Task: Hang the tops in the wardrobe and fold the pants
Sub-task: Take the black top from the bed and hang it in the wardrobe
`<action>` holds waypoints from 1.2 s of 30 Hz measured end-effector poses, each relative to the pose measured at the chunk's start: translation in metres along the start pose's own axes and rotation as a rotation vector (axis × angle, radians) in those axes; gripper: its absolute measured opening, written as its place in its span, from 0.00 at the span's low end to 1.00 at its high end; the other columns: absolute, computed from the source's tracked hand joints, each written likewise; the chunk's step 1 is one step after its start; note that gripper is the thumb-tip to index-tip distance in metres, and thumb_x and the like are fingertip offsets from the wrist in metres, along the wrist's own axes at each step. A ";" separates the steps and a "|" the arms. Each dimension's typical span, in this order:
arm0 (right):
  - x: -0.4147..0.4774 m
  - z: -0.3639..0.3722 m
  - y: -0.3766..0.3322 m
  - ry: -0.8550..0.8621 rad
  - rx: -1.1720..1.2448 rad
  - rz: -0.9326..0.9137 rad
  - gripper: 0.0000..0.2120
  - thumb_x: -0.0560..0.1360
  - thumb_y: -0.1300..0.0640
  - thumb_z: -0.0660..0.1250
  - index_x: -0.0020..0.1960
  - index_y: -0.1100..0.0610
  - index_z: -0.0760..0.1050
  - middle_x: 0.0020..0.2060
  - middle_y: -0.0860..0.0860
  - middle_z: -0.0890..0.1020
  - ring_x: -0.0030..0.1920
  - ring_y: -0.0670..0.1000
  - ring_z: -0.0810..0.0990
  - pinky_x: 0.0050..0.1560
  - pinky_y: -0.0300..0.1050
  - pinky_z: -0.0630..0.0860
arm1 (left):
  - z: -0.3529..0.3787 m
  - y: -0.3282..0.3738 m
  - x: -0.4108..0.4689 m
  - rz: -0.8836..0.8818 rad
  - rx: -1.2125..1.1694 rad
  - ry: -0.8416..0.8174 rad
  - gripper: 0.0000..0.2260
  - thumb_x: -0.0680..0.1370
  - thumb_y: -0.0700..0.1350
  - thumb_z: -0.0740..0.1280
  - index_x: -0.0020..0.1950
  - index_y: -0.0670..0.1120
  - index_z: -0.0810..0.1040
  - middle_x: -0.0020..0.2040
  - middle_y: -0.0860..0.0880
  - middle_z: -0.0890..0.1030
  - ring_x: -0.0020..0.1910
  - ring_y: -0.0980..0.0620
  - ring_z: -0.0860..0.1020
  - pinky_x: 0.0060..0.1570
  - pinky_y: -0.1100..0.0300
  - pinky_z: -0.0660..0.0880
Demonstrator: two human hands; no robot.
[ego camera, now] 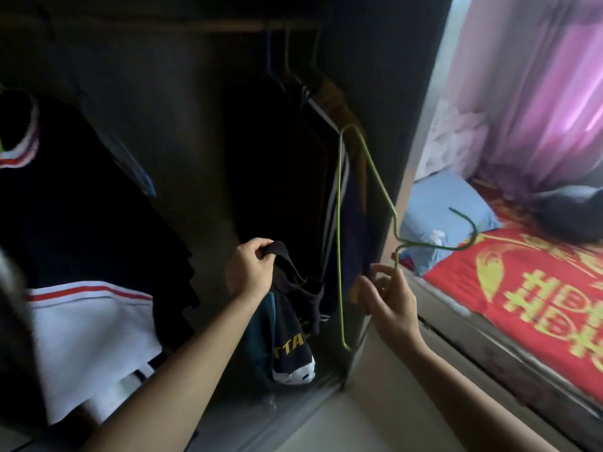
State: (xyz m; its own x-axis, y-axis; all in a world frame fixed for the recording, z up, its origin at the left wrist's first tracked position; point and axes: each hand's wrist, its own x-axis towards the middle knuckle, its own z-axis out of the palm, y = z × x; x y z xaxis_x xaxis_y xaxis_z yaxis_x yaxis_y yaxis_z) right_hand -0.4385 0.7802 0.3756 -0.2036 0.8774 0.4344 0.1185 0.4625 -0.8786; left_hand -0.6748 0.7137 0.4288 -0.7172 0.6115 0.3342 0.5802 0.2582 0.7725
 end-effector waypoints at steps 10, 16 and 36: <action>-0.025 -0.142 0.008 0.080 -0.141 -0.140 0.15 0.80 0.45 0.56 0.40 0.53 0.72 0.31 0.45 0.76 0.30 0.43 0.72 0.33 0.35 0.65 | 0.044 0.044 -0.045 -0.247 -0.045 0.050 0.04 0.75 0.48 0.71 0.46 0.51 0.77 0.37 0.59 0.77 0.40 0.53 0.79 0.33 0.64 0.71; -0.032 -0.189 0.023 0.116 -0.313 -0.068 0.13 0.79 0.46 0.64 0.62 0.48 0.73 0.36 0.48 0.83 0.35 0.46 0.80 0.36 0.44 0.75 | 0.059 0.061 -0.080 -0.237 0.102 0.080 0.08 0.75 0.54 0.70 0.41 0.52 0.76 0.33 0.59 0.73 0.36 0.54 0.74 0.38 0.59 0.71; -0.030 -0.147 -0.027 -0.631 -0.341 0.119 0.12 0.79 0.44 0.64 0.48 0.48 0.84 0.39 0.49 0.85 0.41 0.46 0.82 0.45 0.45 0.77 | 0.044 0.071 -0.087 0.079 -0.101 -0.099 0.11 0.73 0.35 0.71 0.37 0.49 0.76 0.32 0.55 0.76 0.31 0.57 0.74 0.35 0.59 0.72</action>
State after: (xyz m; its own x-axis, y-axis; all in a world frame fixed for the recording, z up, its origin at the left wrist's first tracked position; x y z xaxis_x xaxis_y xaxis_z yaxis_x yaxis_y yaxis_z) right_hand -0.2926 0.7604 0.4155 -0.6799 0.7314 0.0527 0.4500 0.4728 -0.7576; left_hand -0.5544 0.7123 0.4307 -0.6261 0.6992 0.3450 0.5880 0.1328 0.7979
